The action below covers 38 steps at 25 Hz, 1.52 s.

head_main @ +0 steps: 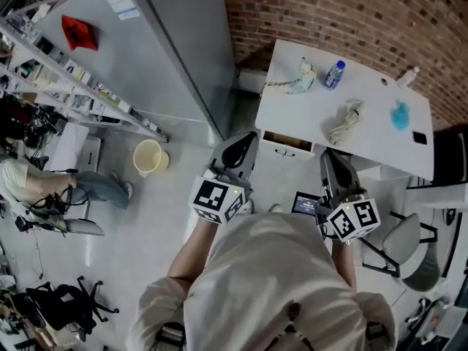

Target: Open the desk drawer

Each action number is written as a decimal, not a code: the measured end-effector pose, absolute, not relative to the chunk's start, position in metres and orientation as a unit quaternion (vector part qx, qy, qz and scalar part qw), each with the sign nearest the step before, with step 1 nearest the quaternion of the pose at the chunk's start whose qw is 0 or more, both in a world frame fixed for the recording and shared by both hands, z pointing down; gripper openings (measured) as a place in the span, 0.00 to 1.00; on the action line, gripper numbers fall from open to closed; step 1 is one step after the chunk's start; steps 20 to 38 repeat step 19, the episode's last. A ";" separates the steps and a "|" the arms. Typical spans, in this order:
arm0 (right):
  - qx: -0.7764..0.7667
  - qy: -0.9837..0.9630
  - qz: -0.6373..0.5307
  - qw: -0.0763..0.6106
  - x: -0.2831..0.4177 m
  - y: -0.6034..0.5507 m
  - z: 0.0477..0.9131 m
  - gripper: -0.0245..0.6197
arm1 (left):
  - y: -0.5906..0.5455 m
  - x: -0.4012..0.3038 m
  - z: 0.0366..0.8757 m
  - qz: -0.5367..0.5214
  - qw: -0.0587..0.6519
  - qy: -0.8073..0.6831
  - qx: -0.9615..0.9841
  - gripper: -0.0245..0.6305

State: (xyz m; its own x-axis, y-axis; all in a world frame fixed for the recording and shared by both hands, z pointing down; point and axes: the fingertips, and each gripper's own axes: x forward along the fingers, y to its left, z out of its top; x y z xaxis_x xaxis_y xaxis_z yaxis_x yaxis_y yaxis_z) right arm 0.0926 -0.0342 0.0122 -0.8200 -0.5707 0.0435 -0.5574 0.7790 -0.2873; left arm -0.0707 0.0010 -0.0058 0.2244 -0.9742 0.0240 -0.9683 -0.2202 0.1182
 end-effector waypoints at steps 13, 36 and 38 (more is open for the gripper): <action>-0.305 0.942 -0.139 0.008 0.087 -0.042 0.016 0.08 | 0.000 -0.083 0.008 -0.037 0.078 -0.633 0.769 0.05; -0.303 0.942 -0.144 0.003 0.086 -0.040 0.022 0.08 | 0.002 -0.078 0.016 -0.035 0.085 -0.630 0.771 0.05; -0.303 0.942 -0.144 0.003 0.086 -0.040 0.022 0.08 | 0.002 -0.078 0.016 -0.035 0.085 -0.630 0.771 0.05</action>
